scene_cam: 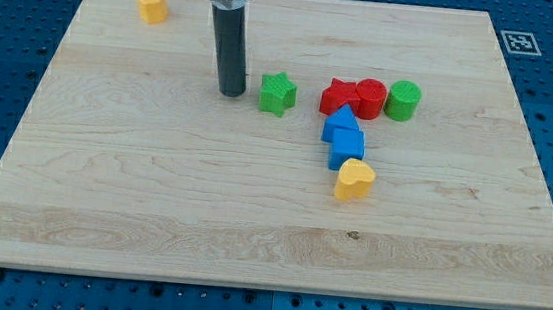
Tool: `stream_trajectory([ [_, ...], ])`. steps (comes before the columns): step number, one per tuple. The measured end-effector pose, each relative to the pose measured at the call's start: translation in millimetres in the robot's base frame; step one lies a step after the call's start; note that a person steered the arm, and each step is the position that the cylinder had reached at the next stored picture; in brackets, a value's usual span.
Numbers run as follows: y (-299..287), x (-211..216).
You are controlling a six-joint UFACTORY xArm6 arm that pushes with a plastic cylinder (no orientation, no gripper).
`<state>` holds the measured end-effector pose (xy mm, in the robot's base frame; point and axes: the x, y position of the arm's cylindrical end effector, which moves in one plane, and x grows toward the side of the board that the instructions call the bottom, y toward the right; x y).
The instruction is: Bring the yellow hexagon at the left side of the green star
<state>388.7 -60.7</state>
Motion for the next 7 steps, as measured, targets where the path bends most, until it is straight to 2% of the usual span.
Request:
stream_trajectory([
  [3,36.8,0.0],
  [7,48.6,-6.8],
])
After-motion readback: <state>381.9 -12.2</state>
